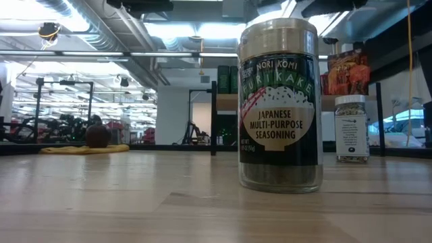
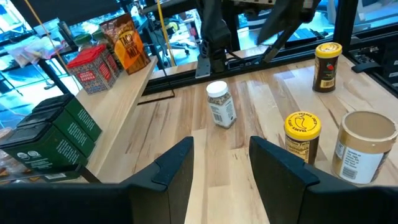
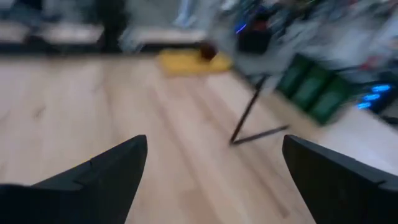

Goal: Shelf spices
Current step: Put the left yellow seasoning bottle on the shelf

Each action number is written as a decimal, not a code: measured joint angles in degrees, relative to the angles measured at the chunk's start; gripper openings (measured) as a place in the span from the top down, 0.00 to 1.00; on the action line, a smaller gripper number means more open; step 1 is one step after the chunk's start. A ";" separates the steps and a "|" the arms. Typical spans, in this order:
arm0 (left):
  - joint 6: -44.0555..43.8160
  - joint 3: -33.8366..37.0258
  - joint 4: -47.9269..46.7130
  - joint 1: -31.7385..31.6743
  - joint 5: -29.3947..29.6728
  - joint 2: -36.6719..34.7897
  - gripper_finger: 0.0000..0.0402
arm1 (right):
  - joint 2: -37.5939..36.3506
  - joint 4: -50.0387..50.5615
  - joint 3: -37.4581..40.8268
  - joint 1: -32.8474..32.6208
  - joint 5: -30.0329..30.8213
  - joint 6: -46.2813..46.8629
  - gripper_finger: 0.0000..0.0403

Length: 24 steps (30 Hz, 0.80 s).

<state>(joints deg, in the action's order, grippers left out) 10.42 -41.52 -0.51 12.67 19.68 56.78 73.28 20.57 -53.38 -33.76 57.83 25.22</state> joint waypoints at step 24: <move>0.27 0.01 3.57 0.00 -1.09 3.13 0.63 | 1.99 -13.29 5.83 3.19 5.41 -3.16 0.06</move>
<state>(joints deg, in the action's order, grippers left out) 10.69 -41.52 3.05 12.67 18.59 59.91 75.26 7.28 -47.55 -30.57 63.24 22.06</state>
